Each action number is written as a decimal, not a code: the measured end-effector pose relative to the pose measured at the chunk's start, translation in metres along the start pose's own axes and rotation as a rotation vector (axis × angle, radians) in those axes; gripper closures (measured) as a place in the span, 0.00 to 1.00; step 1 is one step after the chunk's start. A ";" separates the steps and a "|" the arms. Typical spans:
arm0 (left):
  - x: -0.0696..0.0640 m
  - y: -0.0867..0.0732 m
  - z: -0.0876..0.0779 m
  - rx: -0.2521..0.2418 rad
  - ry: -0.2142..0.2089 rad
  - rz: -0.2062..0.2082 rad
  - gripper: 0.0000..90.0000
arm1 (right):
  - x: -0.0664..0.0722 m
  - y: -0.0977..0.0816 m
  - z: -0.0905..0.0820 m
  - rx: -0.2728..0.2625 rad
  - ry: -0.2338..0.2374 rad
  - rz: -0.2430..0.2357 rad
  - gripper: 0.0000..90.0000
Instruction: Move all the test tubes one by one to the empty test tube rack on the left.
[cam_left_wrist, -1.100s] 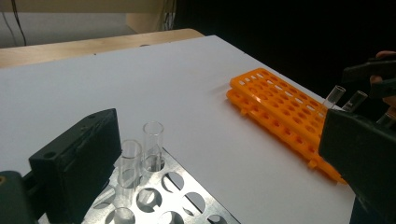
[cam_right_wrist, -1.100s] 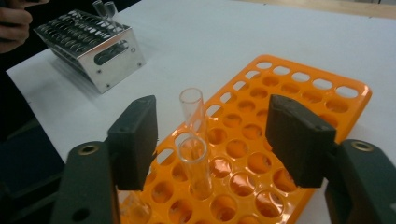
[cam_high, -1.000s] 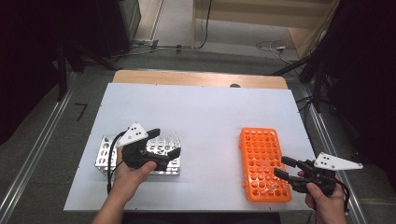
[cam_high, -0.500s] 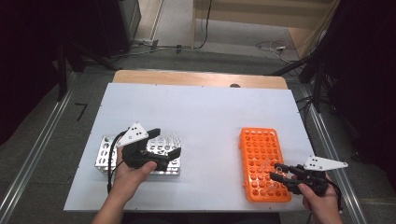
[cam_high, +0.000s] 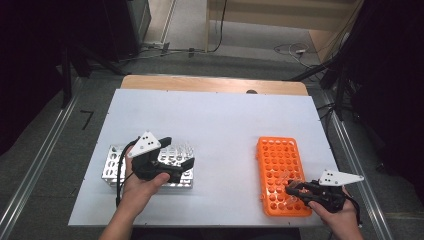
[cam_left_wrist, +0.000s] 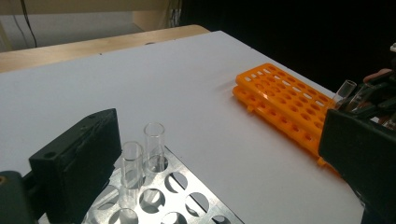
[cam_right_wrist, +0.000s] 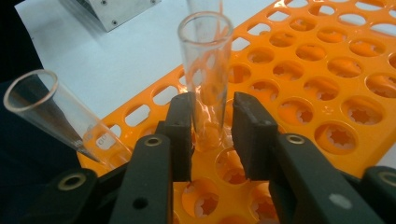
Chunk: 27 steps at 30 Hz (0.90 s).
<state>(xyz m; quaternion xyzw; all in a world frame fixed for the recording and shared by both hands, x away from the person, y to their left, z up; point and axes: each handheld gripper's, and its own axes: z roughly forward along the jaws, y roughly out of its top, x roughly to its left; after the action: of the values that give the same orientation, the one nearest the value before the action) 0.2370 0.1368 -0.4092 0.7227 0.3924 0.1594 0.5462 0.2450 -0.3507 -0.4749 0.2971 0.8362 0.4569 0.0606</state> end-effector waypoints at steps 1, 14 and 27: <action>0.000 0.000 0.000 -0.001 0.000 0.000 0.00 | 0.000 -0.001 0.001 -0.006 0.003 -0.002 0.77; -0.002 0.003 -0.001 -0.007 -0.019 0.012 0.00 | 0.000 0.010 -0.002 -0.024 0.008 0.025 0.82; -0.007 0.005 0.002 -0.003 -0.028 0.014 0.00 | 0.004 0.034 -0.025 -0.067 -0.046 0.073 0.82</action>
<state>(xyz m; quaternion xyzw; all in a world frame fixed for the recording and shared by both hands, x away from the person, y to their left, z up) 0.2353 0.1302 -0.4041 0.7266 0.3793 0.1538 0.5518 0.2473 -0.3525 -0.4331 0.3358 0.8073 0.4798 0.0729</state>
